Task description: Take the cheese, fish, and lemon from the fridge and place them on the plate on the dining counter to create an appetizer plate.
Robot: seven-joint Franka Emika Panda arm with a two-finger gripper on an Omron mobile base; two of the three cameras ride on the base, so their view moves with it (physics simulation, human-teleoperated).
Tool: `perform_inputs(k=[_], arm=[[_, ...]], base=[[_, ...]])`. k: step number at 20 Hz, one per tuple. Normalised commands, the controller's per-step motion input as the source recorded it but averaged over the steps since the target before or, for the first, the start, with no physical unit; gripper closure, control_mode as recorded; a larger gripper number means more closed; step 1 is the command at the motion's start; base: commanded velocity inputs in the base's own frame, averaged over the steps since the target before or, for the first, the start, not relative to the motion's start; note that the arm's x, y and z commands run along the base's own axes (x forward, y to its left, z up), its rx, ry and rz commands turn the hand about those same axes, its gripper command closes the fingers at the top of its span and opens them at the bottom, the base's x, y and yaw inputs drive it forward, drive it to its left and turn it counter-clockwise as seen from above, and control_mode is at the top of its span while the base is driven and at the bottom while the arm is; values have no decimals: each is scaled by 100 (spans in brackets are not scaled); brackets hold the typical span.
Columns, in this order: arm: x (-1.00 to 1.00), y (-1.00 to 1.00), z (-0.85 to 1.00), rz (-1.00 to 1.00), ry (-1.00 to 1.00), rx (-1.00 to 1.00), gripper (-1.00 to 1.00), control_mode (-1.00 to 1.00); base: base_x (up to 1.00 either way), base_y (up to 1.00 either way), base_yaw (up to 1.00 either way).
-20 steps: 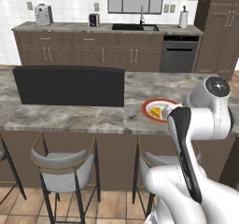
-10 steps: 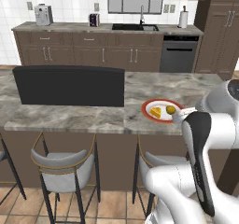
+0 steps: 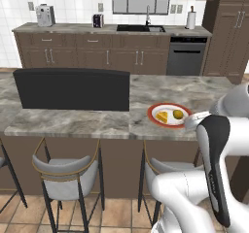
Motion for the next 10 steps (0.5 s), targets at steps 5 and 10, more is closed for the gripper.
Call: perform_inputs(k=[5, 10], arm=[[0, 0, 0, 0, 0, 0, -100, 100], [0, 0, 0, 0, 0, 0, -100, 100]], base=[[-33, 45, 14], [-53, 100, 31]])
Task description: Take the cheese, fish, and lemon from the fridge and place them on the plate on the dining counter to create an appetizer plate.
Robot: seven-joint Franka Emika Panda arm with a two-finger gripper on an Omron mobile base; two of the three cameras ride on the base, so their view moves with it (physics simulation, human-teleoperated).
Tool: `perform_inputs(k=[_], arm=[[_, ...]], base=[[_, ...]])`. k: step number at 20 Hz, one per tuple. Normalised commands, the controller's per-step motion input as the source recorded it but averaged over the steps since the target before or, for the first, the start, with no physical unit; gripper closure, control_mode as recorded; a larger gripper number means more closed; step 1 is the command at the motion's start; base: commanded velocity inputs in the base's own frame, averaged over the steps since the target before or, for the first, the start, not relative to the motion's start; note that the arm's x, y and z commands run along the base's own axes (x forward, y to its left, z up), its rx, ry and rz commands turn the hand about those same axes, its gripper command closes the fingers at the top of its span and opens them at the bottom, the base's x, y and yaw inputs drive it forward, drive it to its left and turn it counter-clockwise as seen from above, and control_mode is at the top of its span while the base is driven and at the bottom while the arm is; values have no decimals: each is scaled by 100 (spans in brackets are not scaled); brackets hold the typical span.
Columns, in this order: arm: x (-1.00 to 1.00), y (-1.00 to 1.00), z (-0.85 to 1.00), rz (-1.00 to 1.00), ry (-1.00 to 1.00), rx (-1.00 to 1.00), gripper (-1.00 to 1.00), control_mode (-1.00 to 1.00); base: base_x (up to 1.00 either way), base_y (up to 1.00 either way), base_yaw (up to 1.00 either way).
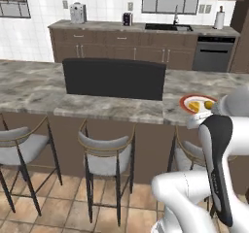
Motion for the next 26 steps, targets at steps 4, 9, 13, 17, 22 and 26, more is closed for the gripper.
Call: perform_inputs(k=[4, 9, 13, 17, 22, 26], arm=[[0, 0, 0, 0, 0, 0, -100, 100], [0, 0, 0, 0, 0, 0, -100, 100], [0, 0, 0, 0, 0, 0, -100, 100], [0, 0, 0, 0, 0, 0, -100, 100], [0, 0, 0, 0, 0, 0, -100, 100], [0, 0, 0, 0, 0, 0, -100, 100]], base=[[-61, 100, 34], [-6, 100, 24], [1, 100, 27], [33, 100, 27], [77, 100, 19], [100, 100, 16]])
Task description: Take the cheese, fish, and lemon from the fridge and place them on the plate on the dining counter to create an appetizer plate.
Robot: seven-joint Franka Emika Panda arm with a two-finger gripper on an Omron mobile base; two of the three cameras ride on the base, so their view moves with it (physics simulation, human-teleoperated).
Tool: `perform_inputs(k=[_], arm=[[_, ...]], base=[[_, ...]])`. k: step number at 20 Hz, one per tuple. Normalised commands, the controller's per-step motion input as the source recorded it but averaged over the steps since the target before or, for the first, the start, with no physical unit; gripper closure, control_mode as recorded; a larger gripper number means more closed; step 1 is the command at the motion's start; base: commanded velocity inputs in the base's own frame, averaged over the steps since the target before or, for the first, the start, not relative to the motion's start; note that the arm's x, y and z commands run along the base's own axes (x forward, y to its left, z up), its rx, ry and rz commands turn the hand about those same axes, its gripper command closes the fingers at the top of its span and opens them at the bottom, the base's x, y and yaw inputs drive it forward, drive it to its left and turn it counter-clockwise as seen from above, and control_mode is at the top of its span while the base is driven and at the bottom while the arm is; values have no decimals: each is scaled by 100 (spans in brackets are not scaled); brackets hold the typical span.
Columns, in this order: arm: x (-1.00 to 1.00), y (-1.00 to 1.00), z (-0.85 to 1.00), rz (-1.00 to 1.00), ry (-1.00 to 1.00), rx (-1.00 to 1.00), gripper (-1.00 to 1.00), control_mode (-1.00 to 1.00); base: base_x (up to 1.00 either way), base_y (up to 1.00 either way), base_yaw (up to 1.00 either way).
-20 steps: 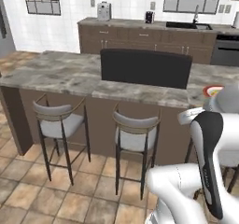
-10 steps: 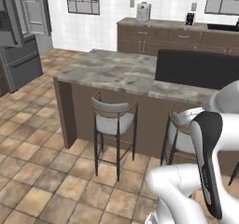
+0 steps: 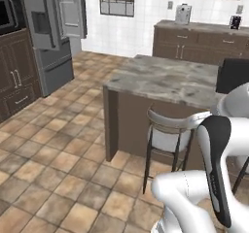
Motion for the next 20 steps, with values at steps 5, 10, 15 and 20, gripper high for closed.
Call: perform_inputs(k=[5, 10, 15, 20], arm=[[0, 0, 0, 0, 0, 0, -100, 100], [0, 0, 0, 0, 0, 0, -100, 100], [0, 0, 0, 0, 0, 0, -100, 100], [0, 0, 0, 0, 0, 0, -100, 100]], base=[[100, 100, 14], [99, 100, 14], [99, 100, 14], [100, 98, 13]])
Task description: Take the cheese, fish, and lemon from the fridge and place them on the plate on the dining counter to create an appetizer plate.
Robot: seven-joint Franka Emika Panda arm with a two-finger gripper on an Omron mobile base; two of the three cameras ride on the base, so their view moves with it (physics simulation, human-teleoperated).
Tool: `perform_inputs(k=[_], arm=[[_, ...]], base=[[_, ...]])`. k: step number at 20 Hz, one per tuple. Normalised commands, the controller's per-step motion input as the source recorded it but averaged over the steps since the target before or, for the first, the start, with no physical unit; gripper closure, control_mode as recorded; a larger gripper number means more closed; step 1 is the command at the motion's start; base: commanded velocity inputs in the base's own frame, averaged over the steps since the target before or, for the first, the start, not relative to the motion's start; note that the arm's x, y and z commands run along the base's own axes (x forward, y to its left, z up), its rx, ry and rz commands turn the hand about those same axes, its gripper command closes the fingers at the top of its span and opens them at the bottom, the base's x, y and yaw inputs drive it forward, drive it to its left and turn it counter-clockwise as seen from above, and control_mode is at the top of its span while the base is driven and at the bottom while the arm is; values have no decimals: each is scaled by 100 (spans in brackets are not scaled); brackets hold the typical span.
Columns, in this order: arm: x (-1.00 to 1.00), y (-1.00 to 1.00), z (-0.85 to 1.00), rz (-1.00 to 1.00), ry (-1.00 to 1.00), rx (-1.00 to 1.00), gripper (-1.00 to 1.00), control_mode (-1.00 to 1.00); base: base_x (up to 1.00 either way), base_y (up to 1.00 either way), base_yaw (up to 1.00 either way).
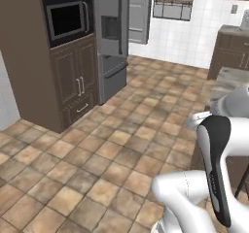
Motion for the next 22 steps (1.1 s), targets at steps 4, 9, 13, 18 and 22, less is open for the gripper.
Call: perform_inputs(k=[4, 9, 13, 18, 22], arm=[[0, 0, 0, 0, 0, 0, -100, 100], [0, 0, 0, 0, 0, 0, -100, 100], [0, 0, 0, 0, 0, 0, -100, 100], [0, 0, 0, 0, 0, 0, -100, 100], [0, 0, 0, 0, 0, 0, -100, 100]], base=[[100, 33, 1], [100, 2, 0], [87, -18, -4], [86, -25, -14], [84, -23, -21]])
